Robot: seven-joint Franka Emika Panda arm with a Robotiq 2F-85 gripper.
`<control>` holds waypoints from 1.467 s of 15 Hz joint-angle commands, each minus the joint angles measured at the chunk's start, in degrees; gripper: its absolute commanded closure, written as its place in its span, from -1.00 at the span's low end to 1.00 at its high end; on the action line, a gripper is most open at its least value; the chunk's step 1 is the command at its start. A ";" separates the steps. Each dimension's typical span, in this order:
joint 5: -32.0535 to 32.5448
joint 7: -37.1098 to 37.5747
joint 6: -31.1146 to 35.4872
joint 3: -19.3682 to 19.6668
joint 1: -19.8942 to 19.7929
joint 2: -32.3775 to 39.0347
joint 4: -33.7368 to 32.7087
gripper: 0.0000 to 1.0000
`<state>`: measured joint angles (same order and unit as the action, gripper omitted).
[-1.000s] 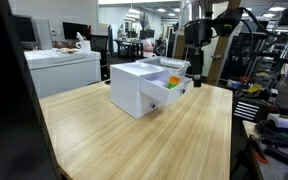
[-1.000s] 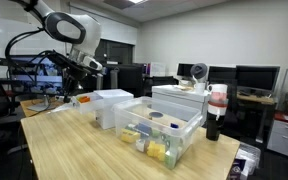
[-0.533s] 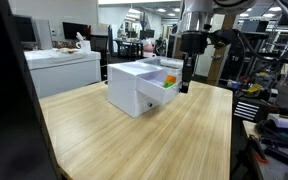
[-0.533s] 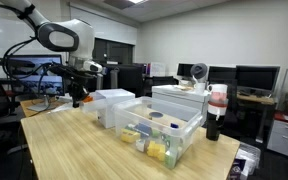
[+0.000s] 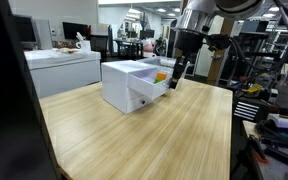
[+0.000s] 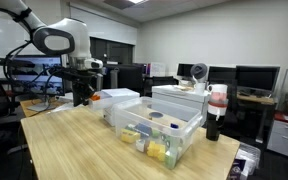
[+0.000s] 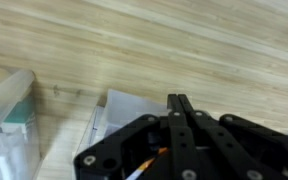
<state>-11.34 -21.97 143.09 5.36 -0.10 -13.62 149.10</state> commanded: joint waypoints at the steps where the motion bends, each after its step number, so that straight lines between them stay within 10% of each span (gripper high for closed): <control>1: 0.02 -2.65 10.79 0.68 1.15 -1.72 3.41 0.89; 11: -3.87 -10.58 2.33 4.59 6.03 -6.25 5.21 0.89; 22: -1.46 -11.76 30.12 4.96 6.89 -3.96 9.68 0.89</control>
<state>-12.48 -31.84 166.88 9.91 6.22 -18.28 157.53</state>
